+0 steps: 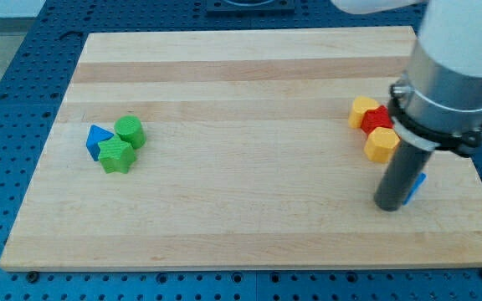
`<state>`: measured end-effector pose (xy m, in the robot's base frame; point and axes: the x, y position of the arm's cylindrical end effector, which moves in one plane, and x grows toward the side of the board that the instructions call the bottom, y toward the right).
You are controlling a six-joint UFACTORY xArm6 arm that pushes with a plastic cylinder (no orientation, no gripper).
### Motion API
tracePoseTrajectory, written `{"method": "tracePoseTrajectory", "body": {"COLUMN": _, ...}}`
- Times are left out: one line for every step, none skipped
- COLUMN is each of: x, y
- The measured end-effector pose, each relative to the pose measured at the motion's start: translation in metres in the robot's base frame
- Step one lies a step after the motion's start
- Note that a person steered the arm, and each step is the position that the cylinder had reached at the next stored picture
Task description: Push the group of blocks right and up a bit
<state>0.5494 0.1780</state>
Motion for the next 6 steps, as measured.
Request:
{"method": "tracePoseTrajectory", "body": {"x": 0.004, "y": 0.017}}
{"method": "tracePoseTrajectory", "body": {"x": 0.008, "y": 0.007}}
{"method": "tracePoseTrajectory", "body": {"x": 0.008, "y": -0.022}}
{"method": "tracePoseTrajectory", "body": {"x": 0.006, "y": -0.050}}
{"method": "tracePoseTrajectory", "body": {"x": -0.059, "y": -0.038}}
{"method": "tracePoseTrajectory", "body": {"x": -0.094, "y": -0.031}}
